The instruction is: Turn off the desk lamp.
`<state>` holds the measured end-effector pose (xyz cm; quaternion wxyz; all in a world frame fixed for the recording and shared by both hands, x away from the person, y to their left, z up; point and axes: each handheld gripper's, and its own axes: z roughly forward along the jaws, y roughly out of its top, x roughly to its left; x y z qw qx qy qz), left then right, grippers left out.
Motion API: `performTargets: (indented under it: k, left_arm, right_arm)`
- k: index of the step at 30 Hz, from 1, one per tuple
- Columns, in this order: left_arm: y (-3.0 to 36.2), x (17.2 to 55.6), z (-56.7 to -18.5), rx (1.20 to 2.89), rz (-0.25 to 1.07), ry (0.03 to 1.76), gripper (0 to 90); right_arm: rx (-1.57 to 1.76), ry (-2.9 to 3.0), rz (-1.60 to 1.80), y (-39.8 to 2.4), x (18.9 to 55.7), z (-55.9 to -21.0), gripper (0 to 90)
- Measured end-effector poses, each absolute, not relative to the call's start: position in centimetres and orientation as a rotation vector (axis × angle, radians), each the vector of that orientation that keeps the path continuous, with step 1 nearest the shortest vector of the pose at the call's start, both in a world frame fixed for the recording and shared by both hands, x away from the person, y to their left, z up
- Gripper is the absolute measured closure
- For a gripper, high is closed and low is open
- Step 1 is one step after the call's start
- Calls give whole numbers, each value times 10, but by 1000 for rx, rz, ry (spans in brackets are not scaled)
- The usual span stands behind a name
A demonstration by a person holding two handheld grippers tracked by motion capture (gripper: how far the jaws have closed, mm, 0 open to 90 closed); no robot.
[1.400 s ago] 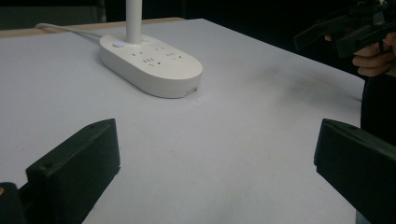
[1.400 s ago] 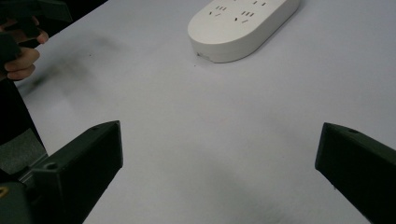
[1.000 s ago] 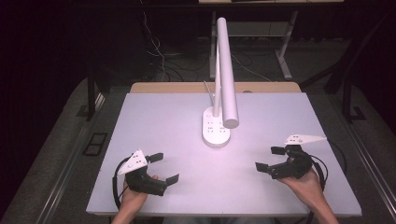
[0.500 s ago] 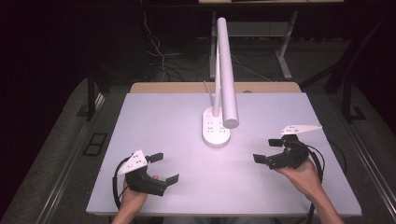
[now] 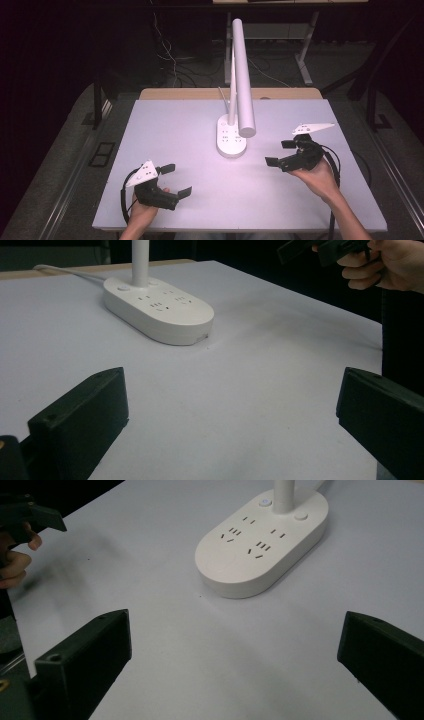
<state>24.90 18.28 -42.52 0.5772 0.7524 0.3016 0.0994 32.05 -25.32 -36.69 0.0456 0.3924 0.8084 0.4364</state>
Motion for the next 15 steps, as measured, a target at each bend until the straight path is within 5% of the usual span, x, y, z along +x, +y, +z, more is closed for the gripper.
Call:
performTargets:
  k: [15]
  left_arm:
    - [183,249,-425,1756,233,709,0]
  right_arm:
    - [1165,2481,1315,-240,351,-355,8]
